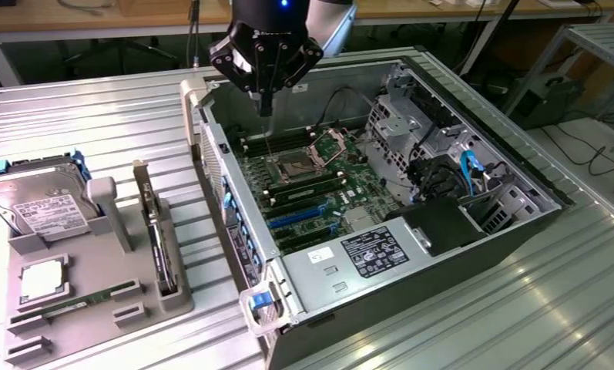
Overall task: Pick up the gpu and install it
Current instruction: 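Reach for the gpu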
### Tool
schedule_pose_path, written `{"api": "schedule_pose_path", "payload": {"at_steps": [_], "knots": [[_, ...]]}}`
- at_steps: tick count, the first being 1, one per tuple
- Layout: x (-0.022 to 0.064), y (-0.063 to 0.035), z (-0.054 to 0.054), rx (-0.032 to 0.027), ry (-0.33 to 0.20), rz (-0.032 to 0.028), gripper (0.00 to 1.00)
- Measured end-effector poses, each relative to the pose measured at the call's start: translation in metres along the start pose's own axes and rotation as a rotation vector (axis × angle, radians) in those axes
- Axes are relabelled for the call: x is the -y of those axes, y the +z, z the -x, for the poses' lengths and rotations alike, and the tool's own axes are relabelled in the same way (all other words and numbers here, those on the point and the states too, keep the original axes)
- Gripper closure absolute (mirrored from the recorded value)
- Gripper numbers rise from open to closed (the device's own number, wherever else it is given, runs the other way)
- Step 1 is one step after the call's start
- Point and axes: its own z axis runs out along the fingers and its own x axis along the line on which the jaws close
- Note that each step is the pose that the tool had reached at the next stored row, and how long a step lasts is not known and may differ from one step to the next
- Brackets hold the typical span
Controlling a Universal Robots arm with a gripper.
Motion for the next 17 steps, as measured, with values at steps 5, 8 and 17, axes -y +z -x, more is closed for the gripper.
{"api": "schedule_pose_path", "payload": {"at_steps": [5, 8, 17], "knots": [[0.0002, -0.0001, -0.0024, 0.0, 0.0, 0.0, 0.89], [0.0003, -0.0001, -0.0034, 0.0, 0.0, 0.0, 0.89], [0.0005, -0.0002, -0.0072, 0.0, 0.0, 0.0, 0.89]]}}
